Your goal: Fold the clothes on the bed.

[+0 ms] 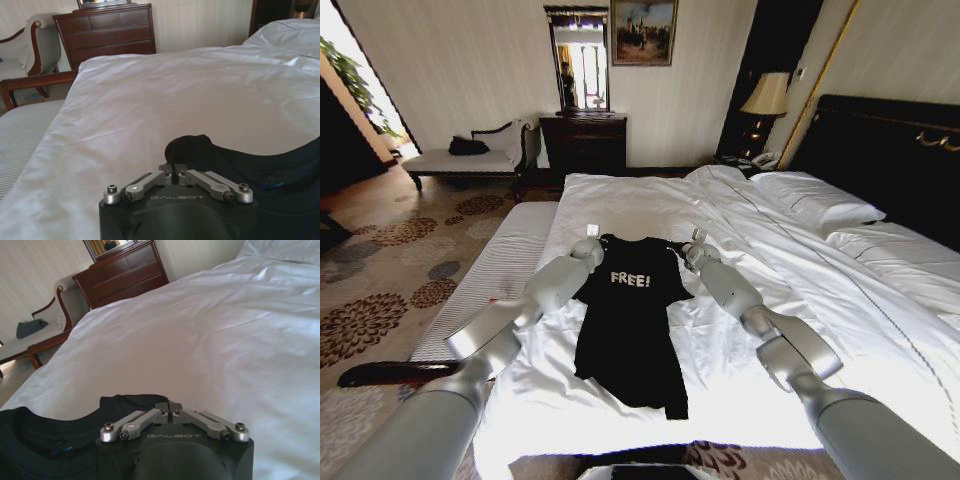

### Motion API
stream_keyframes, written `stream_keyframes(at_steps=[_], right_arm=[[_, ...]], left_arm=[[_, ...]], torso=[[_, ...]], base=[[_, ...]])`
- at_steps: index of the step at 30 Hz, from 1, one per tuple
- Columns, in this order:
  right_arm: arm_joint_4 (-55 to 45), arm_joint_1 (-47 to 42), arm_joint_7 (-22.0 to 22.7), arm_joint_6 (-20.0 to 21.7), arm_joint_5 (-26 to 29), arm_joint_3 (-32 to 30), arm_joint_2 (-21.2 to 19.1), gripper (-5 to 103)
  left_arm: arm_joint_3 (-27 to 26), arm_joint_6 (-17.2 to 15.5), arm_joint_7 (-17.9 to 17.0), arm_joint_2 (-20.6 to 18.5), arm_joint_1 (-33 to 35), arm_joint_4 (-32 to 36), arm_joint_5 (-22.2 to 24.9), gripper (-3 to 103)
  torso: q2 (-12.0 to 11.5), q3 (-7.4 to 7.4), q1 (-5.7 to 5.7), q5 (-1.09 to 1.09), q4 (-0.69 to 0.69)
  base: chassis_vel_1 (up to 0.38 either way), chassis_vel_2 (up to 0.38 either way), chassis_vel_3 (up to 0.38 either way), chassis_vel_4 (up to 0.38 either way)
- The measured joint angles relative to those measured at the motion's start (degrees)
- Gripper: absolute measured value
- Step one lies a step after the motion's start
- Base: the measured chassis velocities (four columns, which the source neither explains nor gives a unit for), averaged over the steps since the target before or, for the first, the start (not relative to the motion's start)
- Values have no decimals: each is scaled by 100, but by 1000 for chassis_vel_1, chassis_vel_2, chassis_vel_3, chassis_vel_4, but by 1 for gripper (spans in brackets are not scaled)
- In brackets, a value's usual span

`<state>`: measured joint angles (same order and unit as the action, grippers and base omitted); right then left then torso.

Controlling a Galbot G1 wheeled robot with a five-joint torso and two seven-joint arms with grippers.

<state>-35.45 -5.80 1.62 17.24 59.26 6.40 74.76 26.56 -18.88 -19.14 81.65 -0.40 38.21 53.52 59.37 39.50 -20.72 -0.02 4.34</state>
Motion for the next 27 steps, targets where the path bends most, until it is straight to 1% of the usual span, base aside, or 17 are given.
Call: stream_keyframes(at_steps=[3,4,6,8,9,12,15,17,18,19,20,21,22,23,25,26,27], right_arm=[[74,-9,-28,-36,-62,-4,22,0],[153,-14,-58,-57,-105,-7,46,0],[285,-7,-136,-125,-147,13,86,0],[493,41,-283,-287,-263,127,119,0],[493,41,-283,-287,-263,127,119,0],[852,202,-388,-392,-449,132,277,0],[920,244,-387,-393,-506,100,343,0],[933,260,-387,-393,-570,97,378,-2],[933,260,-387,-390,-581,97,385,3],[930,260,-382,-381,-598,97,397,3],[910,249,-370,-370,-619,95,410,8],[878,217,-358,-356,-639,94,418,14],[854,192,-351,-342,-655,94,419,20],[854,192,-351,-342,-655,94,419,20],[804,136,-346,-316,-703,108,411,30],[794,126,-346,-310,-710,114,407,30],[764,99,-343,-294,-723,129,391,36]], left_arm=[[-54,42,36,122,-3,-176,-62,1],[-94,89,55,199,4,-327,-145,1],[-159,193,74,289,48,-524,-330,1],[-286,229,75,367,75,-683,-464,1],[-286,229,75,367,75,-683,-464,1],[-485,239,83,499,35,-974,-616,1],[-513,240,101,515,15,-1021,-638,1],[-521,240,127,521,24,-1016,-658,1],[-525,240,127,522,37,-1006,-668,1],[-533,241,127,524,63,-986,-687,-1],[-556,241,127,536,110,-970,-740,2],[-596,240,127,553,161,-962,-822,7],[-621,238,128,557,194,-954,-863,7],[-621,238,128,557,194,-954,-863,7],[-679,236,121,558,261,-953,-990,19],[-694,243,116,558,273,-959,-1023,19],[-736,264,101,552,309,-971,-1097,23]], torso=[[0,0,0,0,3],[0,0,0,0,3],[0,0,0,0,-1],[0,0,0,-1,-4],[0,0,0,-1,-4],[0,0,0,-2,-1],[0,0,0,0,-1],[0,0,0,-1,-2],[0,0,0,-1,-2],[0,0,0,-1,-2],[0,0,0,-2,-2],[0,0,0,-2,-2],[0,0,0,-1,-2],[0,0,0,-1,-2],[0,0,0,-2,0],[0,0,0,-1,1],[0,0,0,-1,0]], base=[[0,0,0,0],[0,0,0,0],[0,0,0,0],[0,0,0,0],[0,0,0,0],[0,0,0,0],[0,0,0,0],[0,0,0,0],[0,0,0,0],[0,0,0,0],[0,0,0,0],[0,0,0,0],[0,0,0,0],[0,0,0,0],[0,0,0,0],[0,0,0,0],[0,0,0,0]])
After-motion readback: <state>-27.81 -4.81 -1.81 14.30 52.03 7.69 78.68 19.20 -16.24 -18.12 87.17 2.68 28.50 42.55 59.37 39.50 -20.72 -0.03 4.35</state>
